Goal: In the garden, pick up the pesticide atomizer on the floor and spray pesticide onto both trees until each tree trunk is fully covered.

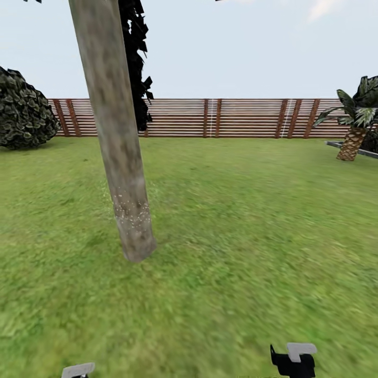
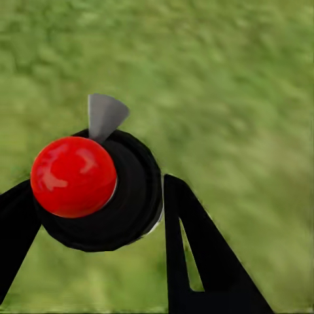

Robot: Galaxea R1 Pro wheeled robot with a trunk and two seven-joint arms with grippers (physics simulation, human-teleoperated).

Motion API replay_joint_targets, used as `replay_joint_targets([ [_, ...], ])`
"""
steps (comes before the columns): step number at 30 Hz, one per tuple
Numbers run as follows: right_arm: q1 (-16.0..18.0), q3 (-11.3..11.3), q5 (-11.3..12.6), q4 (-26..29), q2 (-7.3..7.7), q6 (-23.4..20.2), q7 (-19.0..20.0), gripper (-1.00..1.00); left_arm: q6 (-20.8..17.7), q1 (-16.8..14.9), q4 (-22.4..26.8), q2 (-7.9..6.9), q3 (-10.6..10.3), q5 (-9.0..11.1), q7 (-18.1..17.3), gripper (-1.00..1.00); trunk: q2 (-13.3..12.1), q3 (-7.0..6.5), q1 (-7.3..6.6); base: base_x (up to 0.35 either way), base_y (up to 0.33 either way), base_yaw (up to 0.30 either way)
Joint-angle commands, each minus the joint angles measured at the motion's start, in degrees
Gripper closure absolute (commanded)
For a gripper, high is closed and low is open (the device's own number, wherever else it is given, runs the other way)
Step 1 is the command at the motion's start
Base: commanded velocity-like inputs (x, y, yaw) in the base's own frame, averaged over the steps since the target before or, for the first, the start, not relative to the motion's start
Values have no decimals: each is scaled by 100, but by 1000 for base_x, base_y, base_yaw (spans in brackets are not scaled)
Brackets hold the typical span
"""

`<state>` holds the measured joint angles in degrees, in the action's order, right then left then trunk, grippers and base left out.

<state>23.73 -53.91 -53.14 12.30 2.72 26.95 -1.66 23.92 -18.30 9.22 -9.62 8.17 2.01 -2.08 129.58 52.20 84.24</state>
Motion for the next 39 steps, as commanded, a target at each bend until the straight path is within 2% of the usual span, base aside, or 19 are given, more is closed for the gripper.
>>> replay_joint_targets([
  [1,3,-41,-60,-8,2,23,-18,-100,24,-3,-11,2,17,33,-23,100,2,9,-3,-224,-148,258],
  [4,1,-41,-64,-8,1,23,-17,-100,32,1,-16,3,22,69,-21,100,2,24,-3,-260,-156,257],
  [8,-5,-39,-65,-8,0,23,-17,-100,34,9,-17,4,26,221,-21,100,2,45,-3,-276,-162,246],
  [15,-8,-41,-65,-8,0,21,-10,-100,42,32,-14,-4,27,253,-20,100,2,85,-3,-284,-150,226],
  [19,-8,-41,-65,-8,0,21,-10,-100,34,70,-9,-27,27,363,-20,100,2,108,-3,-267,-20,221],
  [39,-42,-41,-65,-8,9,21,-14,-100,19,72,-6,-17,18,393,-38,100,2,217,-3,-10,0,229],
])
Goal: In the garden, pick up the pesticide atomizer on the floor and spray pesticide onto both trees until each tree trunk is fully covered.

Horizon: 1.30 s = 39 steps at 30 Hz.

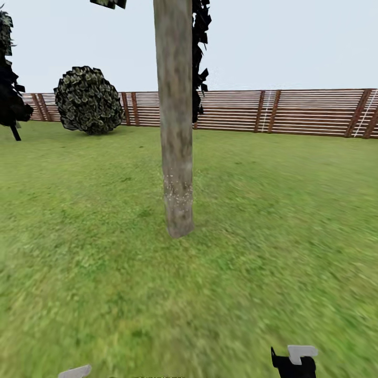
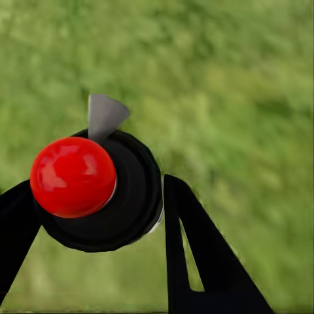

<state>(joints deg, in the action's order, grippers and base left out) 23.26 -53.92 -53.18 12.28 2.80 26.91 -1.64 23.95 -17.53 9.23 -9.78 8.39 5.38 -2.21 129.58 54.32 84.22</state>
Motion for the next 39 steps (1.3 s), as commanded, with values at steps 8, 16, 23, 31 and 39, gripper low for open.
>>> replay_joint_targets([
  [8,3,-40,-61,-7,-2,24,-16,-100,13,-5,-9,-23,-4,60,-17,100,2,44,-1,0,0,242],
  [16,3,-35,-61,-7,-8,25,-12,-100,14,-5,-9,-24,2,60,-10,100,2,82,-1,0,0,242],
  [23,3,-34,-61,-7,-8,24,-14,-100,14,-5,-9,-15,2,60,-12,100,2,116,-1,0,0,242],
  [31,3,-31,-62,-12,-8,24,-13,-100,14,-5,-9,-6,-1,60,-14,100,2,155,-1,0,0,242],
  [39,3,-31,-67,-10,-8,25,-12,-100,20,-5,-9,-6,-1,60,-16,100,2,193,-1,0,0,242],
])
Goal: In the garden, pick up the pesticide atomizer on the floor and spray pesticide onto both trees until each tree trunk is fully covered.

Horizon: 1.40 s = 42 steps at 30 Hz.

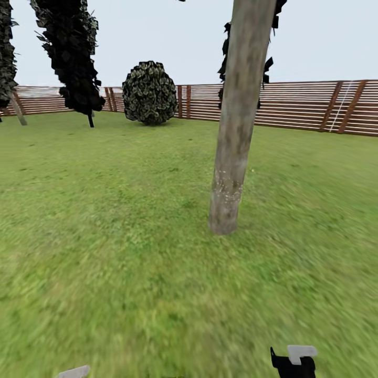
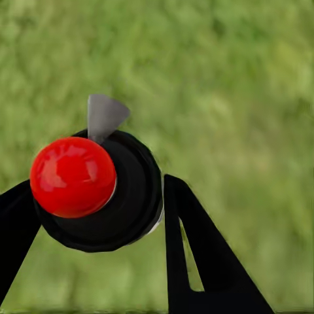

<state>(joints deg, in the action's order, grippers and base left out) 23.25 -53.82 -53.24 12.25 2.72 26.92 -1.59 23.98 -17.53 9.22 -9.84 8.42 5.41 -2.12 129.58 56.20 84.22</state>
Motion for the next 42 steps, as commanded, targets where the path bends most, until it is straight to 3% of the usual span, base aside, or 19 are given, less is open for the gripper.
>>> replay_joint_targets([
  [1,4,-40,-61,-7,1,24,-18,-100,18,-5,-7,0,-6,56,-25,100,2,10,-1,0,0,242],
  [42,-3,-40,-63,-10,1,24,-17,-100,20,-5,-7,3,-5,56,-22,100,2,208,-1,0,0,242],
])
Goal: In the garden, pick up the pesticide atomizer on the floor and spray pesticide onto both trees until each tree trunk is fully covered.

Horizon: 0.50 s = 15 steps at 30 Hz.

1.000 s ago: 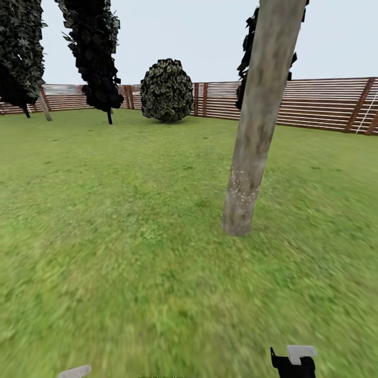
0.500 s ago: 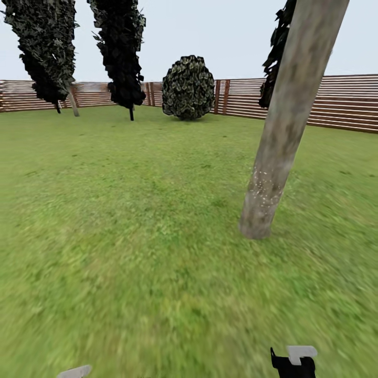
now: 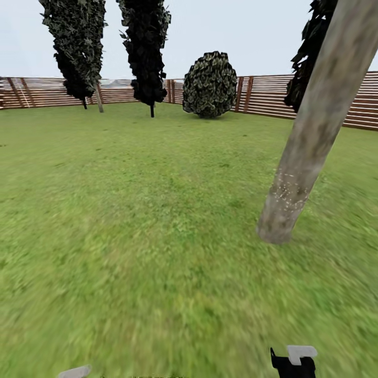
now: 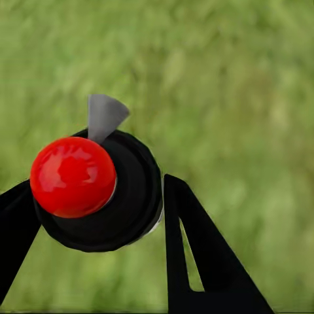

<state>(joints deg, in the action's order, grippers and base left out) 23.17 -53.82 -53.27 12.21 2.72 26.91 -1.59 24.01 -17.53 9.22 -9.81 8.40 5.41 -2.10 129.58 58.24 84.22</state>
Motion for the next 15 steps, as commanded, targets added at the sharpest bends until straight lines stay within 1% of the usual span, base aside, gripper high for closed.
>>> replay_joint_targets([
  [1,3,-40,-61,-8,1,26,-17,-100,17,-5,-7,3,-4,57,-26,100,2,9,-1,0,0,242],
  [15,3,-40,-61,-6,1,24,-17,-100,16,-5,-6,22,-13,60,-44,100,2,77,-1,0,0,242],
])
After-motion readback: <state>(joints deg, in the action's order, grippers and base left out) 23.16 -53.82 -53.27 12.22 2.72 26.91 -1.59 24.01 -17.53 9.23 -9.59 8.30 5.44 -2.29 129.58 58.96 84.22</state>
